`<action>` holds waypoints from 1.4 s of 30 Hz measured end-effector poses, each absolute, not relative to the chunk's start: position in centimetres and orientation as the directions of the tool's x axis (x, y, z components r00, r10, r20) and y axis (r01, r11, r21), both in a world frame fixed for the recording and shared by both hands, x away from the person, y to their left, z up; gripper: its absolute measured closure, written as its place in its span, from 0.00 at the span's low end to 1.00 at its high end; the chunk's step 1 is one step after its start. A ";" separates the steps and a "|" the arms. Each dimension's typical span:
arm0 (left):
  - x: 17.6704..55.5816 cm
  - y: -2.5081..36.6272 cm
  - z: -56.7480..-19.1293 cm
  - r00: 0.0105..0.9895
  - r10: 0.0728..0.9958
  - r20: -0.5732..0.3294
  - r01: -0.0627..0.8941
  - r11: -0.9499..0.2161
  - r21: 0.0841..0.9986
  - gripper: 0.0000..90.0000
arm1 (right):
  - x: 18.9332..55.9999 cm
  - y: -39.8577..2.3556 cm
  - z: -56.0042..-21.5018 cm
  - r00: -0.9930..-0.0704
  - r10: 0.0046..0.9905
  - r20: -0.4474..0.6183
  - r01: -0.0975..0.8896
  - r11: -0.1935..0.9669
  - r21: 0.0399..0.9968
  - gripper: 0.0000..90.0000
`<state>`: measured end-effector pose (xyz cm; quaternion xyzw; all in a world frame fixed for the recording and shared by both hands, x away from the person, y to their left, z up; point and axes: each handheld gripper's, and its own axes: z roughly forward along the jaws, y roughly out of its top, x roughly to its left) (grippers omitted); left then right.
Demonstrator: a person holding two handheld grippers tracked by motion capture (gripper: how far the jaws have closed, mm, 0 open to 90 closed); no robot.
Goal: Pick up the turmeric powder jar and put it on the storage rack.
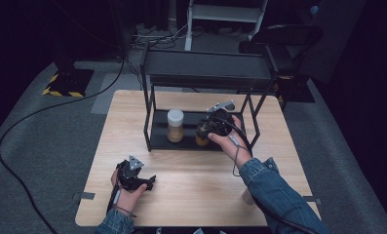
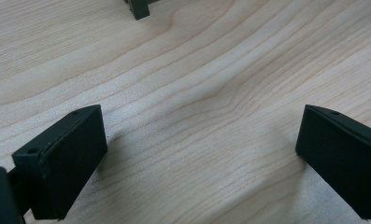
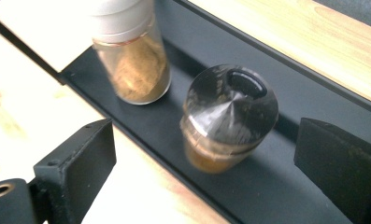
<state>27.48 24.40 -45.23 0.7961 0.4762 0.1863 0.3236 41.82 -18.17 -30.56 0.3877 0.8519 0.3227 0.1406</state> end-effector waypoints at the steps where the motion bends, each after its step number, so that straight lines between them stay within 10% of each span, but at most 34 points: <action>1: 27.5 24.4 -45.2 0.477 0.879 -0.011 0.637 -0.337 0.693 0.02 | 41.6 -18.3 -30.4 -0.662 0.749 0.009 0.567 0.493 0.660 0.06; 42: 27.6 24.3 -45.2 0.475 0.880 -0.009 0.638 -0.338 0.692 0.01 | 30.2 -27.5 -27.0 -0.683 0.730 -0.024 0.497 0.489 0.717 0.06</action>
